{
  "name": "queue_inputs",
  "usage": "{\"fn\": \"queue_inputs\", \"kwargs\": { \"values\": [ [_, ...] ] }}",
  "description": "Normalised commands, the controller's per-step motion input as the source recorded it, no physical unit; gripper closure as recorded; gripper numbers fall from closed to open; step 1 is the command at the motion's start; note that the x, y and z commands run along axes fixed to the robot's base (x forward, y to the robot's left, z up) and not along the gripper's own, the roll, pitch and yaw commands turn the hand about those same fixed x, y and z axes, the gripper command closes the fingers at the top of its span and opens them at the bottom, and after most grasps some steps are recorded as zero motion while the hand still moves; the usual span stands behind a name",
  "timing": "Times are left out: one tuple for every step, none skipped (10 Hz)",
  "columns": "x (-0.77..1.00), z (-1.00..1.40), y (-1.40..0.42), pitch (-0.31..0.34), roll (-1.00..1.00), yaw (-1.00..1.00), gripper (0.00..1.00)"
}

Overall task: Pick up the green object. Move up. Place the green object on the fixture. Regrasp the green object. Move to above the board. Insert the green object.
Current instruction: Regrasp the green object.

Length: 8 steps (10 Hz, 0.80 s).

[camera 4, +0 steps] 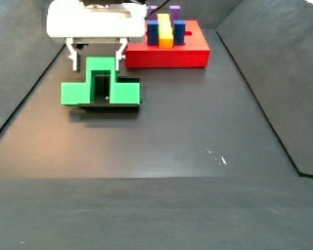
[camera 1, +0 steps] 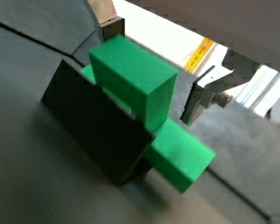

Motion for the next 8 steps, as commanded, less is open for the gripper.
{"fn": "queue_inputs", "kwargs": {
  "values": [
    [0.00, -0.28, 0.00, 0.263, -0.37, -0.03, 0.00],
    [0.00, -0.21, 0.03, 0.220, -0.41, -0.03, 0.00],
    [-0.09, 0.00, 0.00, -0.051, -0.02, 0.01, 0.00],
    [-0.09, 0.00, 0.00, -0.031, 0.00, 0.00, 0.00],
    [0.00, 0.00, 0.00, 0.000, 0.00, 0.00, 0.00],
    [0.00, 0.00, 0.00, 0.000, 0.00, 0.00, 1.00],
    [0.00, 0.00, 0.00, 0.000, 0.00, 0.00, 1.00],
    [0.00, 0.00, 0.00, 0.000, 0.00, 0.00, 1.00]
  ]
}}
